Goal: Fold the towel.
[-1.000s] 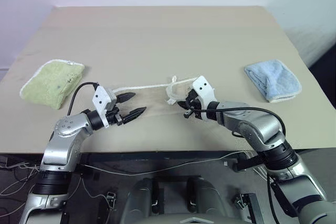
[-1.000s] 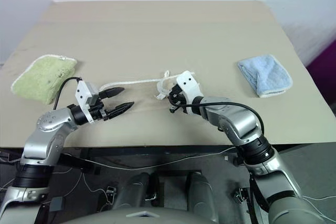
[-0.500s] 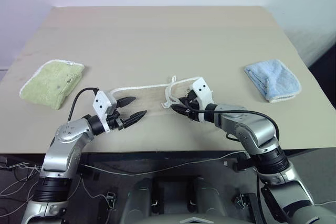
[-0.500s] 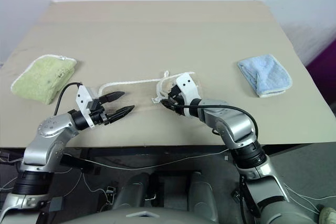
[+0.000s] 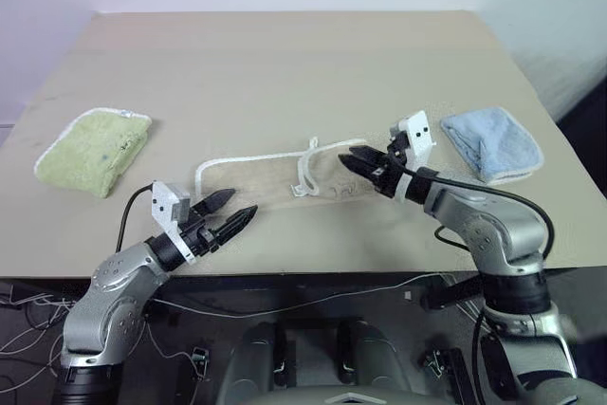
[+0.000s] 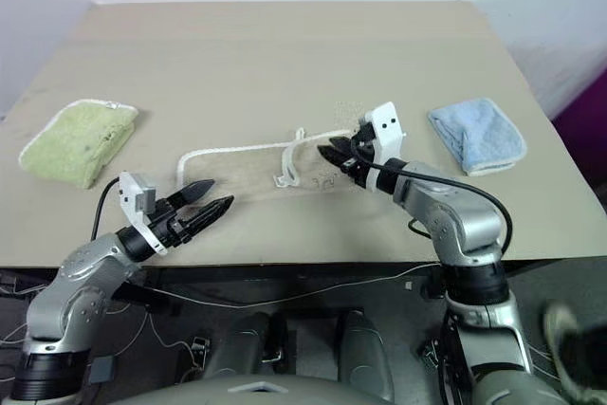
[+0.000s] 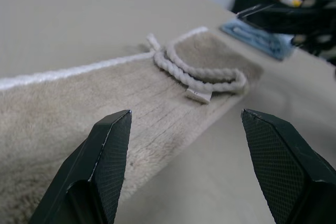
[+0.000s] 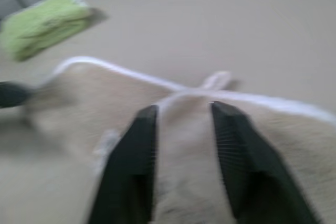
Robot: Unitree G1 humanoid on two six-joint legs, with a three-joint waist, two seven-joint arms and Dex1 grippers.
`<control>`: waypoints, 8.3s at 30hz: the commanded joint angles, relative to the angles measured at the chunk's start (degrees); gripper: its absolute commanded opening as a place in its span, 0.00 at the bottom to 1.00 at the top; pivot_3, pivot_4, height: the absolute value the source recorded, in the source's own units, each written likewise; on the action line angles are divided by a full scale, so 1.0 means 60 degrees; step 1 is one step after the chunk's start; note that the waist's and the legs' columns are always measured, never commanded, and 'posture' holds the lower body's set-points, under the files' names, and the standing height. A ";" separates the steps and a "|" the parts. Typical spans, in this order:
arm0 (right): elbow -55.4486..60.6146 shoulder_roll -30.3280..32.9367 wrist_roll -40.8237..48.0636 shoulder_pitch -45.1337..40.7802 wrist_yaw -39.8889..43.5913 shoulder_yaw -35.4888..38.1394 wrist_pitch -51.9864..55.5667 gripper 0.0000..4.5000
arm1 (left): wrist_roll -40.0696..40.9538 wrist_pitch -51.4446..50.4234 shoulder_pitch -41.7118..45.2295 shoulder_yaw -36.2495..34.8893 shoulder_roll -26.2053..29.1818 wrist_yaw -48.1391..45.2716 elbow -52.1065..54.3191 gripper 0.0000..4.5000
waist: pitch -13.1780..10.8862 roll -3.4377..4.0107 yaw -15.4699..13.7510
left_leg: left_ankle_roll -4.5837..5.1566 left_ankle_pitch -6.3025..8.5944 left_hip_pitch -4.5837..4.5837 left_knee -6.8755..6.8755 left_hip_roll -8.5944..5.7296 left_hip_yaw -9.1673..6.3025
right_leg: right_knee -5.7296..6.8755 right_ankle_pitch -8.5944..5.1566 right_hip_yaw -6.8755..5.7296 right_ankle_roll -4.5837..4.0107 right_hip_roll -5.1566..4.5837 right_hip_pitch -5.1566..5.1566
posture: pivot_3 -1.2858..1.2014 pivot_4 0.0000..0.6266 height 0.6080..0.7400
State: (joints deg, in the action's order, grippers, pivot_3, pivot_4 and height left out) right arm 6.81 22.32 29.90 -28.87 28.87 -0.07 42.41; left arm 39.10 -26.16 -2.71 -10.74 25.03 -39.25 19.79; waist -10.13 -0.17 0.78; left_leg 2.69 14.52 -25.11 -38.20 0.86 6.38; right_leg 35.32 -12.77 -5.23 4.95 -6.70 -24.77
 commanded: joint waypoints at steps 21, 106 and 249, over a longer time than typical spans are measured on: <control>-0.2069 -0.0367 -0.0982 -0.0949 0.2887 -0.0320 -0.3227 0.00 | 0.3632 -0.1953 -0.2594 -0.0728 -0.2677 0.5930 0.2642 0.99 | 0.0004 0.0000 -0.0019 | -0.0031 0.0019 0.0051 0.0007 0.0002 -0.0010 | -0.0011 -0.0021 0.0003 -0.0036 -0.0016 0.0048 | 0.52 0.24 1.00; -0.0955 -0.0439 -0.1232 0.0111 0.1218 0.0218 -0.3396 0.00 | 0.0142 -0.2720 0.4380 0.2219 -0.0627 0.1759 -0.0679 0.47 | -0.0004 0.0002 -0.0018 | -0.0080 -0.0051 -0.0028 0.0015 0.0003 -0.0015 | -0.0016 0.0004 -0.0016 -0.0005 0.0023 -0.0016 | 0.52 0.24 1.00; -0.3982 0.0968 0.4209 -0.1699 -0.7702 0.9212 0.1626 0.73 | -0.4291 0.3088 0.4016 0.1883 -0.0481 -0.0201 -0.4683 0.00 | 0.0016 0.0018 -0.0012 | -0.0027 -0.0029 -0.0035 0.0009 0.0013 0.0011 | 0.0005 0.0023 0.0002 -0.0014 0.0037 -0.0035 | 0.52 0.24 1.00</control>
State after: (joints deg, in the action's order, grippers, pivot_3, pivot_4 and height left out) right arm -20.39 27.87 53.27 -39.05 -16.89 54.42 52.19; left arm 13.19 -9.26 20.31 0.94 22.23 -39.98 -8.70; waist -10.03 -0.06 0.70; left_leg 2.53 14.35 -25.32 -38.14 0.93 6.45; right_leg 35.35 -12.63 -5.21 4.86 -6.48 -24.98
